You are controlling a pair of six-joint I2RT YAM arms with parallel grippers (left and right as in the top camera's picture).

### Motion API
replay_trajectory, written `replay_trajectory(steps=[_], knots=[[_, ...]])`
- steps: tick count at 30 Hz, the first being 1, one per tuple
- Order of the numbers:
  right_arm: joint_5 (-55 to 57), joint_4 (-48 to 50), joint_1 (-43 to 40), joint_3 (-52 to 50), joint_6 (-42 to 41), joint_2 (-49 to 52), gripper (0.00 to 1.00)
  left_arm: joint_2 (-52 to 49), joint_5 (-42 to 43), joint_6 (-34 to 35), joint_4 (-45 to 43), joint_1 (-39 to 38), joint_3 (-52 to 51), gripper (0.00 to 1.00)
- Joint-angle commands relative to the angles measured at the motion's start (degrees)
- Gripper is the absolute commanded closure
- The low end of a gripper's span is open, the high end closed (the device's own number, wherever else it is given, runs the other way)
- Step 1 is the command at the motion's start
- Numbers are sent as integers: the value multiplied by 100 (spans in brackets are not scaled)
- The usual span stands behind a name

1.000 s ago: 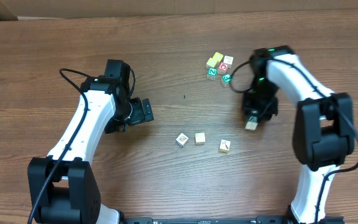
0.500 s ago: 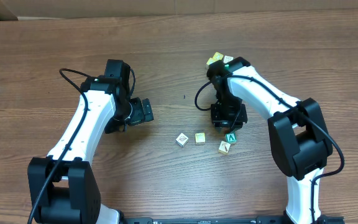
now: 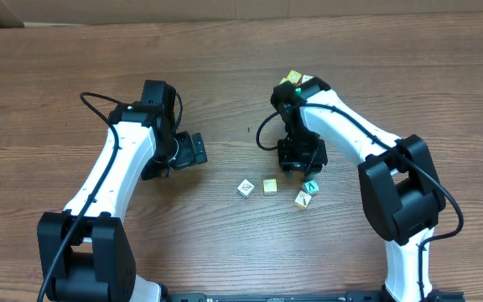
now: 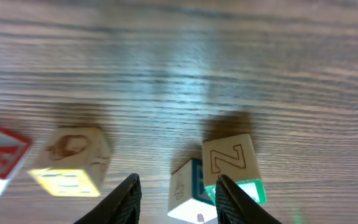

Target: Flip 3 blocks

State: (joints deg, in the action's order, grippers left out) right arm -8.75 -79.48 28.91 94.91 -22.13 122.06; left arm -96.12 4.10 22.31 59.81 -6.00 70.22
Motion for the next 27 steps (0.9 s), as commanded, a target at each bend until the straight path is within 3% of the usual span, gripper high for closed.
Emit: replay_trajectory(steps=[1, 4, 5, 7, 13, 21, 27], knots=[[-31, -96, -55, 372, 116, -595, 59, 59, 24, -24, -11, -2, 37, 0], [-31, -352, -103, 385, 116, -979, 58, 59, 24, -24, -11, -2, 37, 0], [-31, -522, -136, 385, 120, -1069, 63, 59, 24, -24, -11, -2, 37, 0], [-28, -807, -197, 380, 317, -1167, 96, 59, 24, -24, -11, -2, 37, 0], [181, -1587, -267, 291, 483, -1303, 96, 59, 24, -24, -11, -2, 37, 0], [240, -531, -210, -1180, -28, -2391, 96, 59, 24, -24, -11, -2, 37, 0], [184, 719, -116, -2332, -444, -2465, 96, 59, 24, -24, -11, -2, 37, 0]])
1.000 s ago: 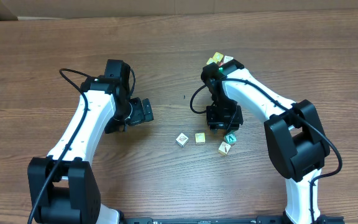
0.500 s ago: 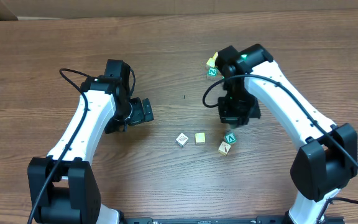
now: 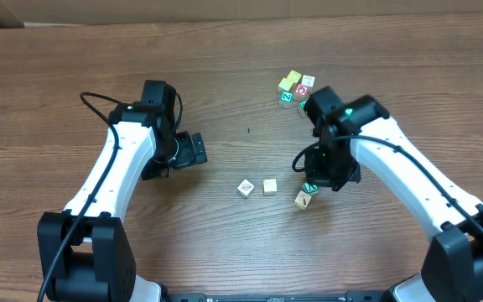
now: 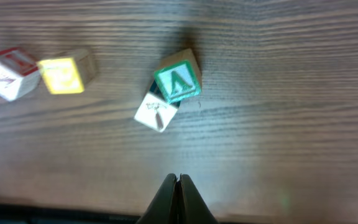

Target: Flip 3 blocks

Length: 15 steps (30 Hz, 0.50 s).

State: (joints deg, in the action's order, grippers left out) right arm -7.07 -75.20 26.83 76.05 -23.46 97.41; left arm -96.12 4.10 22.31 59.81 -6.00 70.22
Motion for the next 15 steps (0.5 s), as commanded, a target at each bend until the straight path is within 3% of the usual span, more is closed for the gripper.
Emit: replay_trajectory(steps=[1, 15], knots=[[7, 413, 122, -573, -415, 0, 96, 59, 24, -24, -11, -2, 37, 0], [-2, 1928, 511, -1600, -979, 0, 96, 59, 24, -24, -11, -2, 37, 0]])
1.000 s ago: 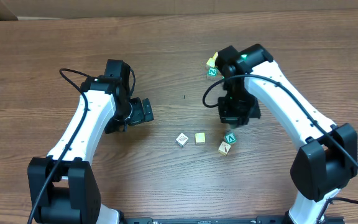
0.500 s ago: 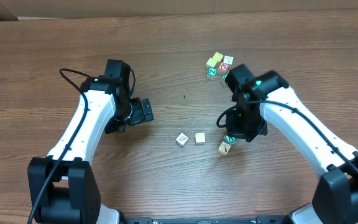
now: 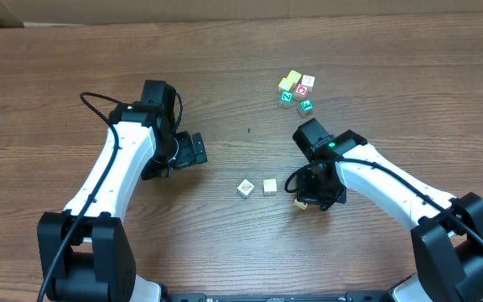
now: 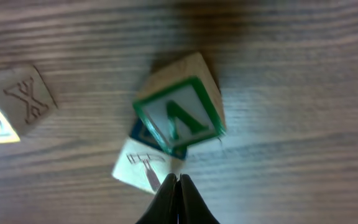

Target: Flip 3 blocks

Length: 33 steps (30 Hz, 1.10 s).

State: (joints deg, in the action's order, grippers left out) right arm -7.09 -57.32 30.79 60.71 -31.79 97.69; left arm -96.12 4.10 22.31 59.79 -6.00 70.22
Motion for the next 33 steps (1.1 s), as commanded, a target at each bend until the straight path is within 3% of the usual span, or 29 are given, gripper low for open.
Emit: replay_trajectory(steps=[1, 20, 33], knots=[[-2, 221, 168, -66, -149, -28, 96, 59, 24, -24, -9, -2, 37, 0], [354, -385, 142, 162, -129, -509, 96, 59, 24, -24, -9, -2, 37, 0], [361, 487, 302, -761, -275, -498, 96, 59, 24, -24, -9, -2, 37, 0]])
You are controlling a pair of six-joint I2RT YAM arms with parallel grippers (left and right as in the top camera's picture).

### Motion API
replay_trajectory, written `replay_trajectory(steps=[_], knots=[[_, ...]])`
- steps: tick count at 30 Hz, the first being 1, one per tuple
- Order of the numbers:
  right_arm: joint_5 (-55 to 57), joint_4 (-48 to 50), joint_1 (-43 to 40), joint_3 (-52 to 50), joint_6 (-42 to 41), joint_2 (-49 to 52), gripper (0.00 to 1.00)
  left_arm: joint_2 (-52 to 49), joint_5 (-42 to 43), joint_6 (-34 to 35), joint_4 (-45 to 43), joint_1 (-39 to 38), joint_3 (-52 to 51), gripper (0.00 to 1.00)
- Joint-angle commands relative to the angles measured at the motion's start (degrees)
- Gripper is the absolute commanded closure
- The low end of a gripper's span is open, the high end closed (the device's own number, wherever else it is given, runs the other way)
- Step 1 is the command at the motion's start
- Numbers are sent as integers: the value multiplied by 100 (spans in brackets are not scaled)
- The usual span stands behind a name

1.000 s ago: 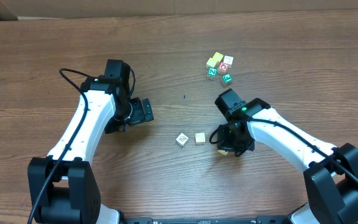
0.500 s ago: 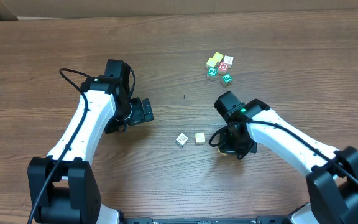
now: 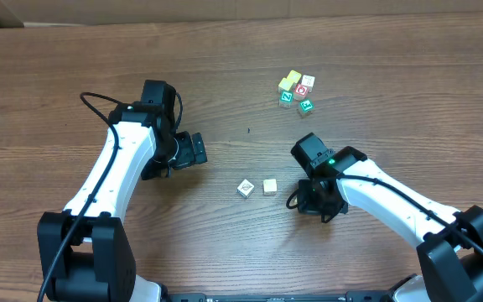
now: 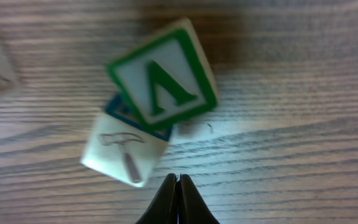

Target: Flip 3 blocks

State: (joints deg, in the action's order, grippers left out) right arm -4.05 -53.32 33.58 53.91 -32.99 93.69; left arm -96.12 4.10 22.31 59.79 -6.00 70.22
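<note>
A green-framed V block (image 4: 163, 81) leans on a white block with a hammer picture (image 4: 126, 149), filling the right wrist view. My right gripper (image 4: 178, 182) is shut and empty, its tips just short of the hammer block. Overhead, the right gripper (image 3: 313, 201) covers both blocks. Left of it lie a white patterned block (image 3: 246, 187) and a tan block (image 3: 269, 186). My left gripper (image 3: 195, 151) hangs over the table's left half, away from all blocks; its jaws cannot be made out.
Several coloured blocks (image 3: 294, 89) sit clustered at the back right of the wooden table (image 3: 225, 67). A blurred block corner shows at the left edge of the right wrist view. A cardboard edge lies at the far left.
My right gripper, still shut, is closer to the V and hammer blocks, which look larger. Overhead it now hides the hammer block. The left arm has not moved.
My right gripper was open, low beside a Z-marked block with a green side. Then it was shut and well back, the green V face up on the hammer block. Since then it has closed in on that pair in two steps. The left arm stayed still.
</note>
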Motion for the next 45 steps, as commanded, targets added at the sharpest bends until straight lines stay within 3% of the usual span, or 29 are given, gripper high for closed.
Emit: replay_trajectory(steps=[1, 22, 41, 45], knots=[[52, 125, 22, -98, -184, -98, 96, 59, 24, -24, -9, -2, 37, 0], [-761, 1038, 22, -302, -782, -98, 96, 59, 24, -24, -9, -2, 37, 0], [-133, 1768, 13, -249, -699, -103, 91, 59, 24, -24, -9, -2, 37, 0], [-203, 1425, -83, 234, -177, -170, 91, 59, 24, -24, -9, -2, 37, 0]])
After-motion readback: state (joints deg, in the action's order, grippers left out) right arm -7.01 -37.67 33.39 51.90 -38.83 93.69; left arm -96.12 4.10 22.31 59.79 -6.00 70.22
